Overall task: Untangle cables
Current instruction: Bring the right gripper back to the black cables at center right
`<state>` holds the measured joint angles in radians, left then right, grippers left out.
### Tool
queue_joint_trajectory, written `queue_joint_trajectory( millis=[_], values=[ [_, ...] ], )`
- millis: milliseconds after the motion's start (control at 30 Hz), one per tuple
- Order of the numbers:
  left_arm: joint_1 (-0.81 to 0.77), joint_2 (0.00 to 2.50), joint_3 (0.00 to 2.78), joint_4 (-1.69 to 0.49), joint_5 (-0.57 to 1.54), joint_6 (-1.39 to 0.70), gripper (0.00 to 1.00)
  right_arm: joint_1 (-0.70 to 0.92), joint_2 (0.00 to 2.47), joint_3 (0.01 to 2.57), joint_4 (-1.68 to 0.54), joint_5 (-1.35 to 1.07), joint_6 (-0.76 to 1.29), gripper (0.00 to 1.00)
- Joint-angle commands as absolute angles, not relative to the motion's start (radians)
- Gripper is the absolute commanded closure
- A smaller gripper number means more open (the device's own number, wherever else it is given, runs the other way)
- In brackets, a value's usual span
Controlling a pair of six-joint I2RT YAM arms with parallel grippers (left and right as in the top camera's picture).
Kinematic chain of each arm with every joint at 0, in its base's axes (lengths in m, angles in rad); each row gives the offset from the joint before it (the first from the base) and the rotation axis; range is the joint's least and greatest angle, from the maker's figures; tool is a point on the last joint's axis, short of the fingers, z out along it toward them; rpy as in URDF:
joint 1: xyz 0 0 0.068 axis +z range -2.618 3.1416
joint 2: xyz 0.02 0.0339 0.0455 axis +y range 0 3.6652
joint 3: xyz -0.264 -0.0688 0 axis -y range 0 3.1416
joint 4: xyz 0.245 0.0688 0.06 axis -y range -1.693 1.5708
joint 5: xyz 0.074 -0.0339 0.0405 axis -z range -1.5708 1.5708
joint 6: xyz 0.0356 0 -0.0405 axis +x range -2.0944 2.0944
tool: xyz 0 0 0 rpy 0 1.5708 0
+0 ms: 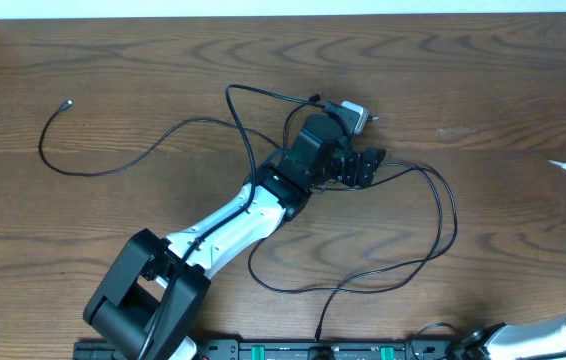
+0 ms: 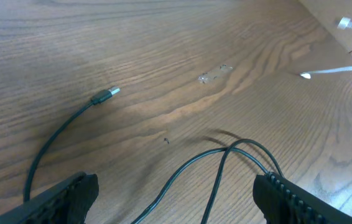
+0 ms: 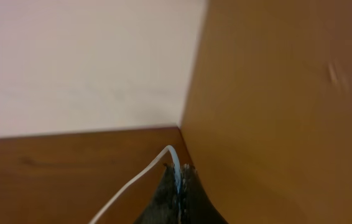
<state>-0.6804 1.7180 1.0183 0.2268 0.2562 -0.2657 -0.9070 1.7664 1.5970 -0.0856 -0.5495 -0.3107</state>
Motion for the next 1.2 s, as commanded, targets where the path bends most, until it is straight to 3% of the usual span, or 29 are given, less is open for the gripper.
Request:
queue_joint_trajectory(
  millis=[0, 400, 433, 467, 500, 600, 700, 900, 1167],
  values=[
    [-0.677, 1.721, 1.034, 0.224, 0.249, -0.268, 0.15, -0.965, 1.822, 1.608, -0.086, -0.541, -0.323, 0.99],
    [-0.677, 1.721, 1.034, 0.224, 0.249, -0.268, 0.16, -1.100, 1.938, 1.608, -0.057, -0.524, -0.307, 0.99],
    [-0.677, 1.721, 1.034, 0.224, 0.249, -0.268, 0.16, -1.102, 1.941, 1.608, -0.065, -0.525, -0.307, 0.90],
    [-0.677, 1.721, 1.034, 0.224, 0.249, -0.268, 0.16, -1.102, 1.945, 1.608, -0.073, -0.526, -0.307, 0.70],
    [-0.677, 1.721, 1.034, 0.224, 0.249, -0.268, 0.15, -1.102, 1.949, 1.608, -0.080, -0.526, -0.307, 0.57],
    [-0.677, 1.721, 1.034, 0.224, 0.249, -0.268, 0.16, -1.093, 1.949, 1.608, -0.102, -0.526, -0.307, 0.29],
    [-0.677, 1.721, 1.034, 0.224, 0.249, -0.268, 0.16, -1.086, 1.949, 1.608, -0.118, -0.530, -0.303, 0.14],
    [-0.677, 1.721, 1.034, 0.224, 0.249, -0.268, 0.16, -1.032, 1.949, 1.608, -0.229, -0.730, -0.284, 0.14],
    [-0.677, 1.721, 1.034, 0.224, 0.249, -0.268, 0.15, -0.738, 1.949, 1.608, -0.427, -0.786, -0.285, 0.11]
  ],
)
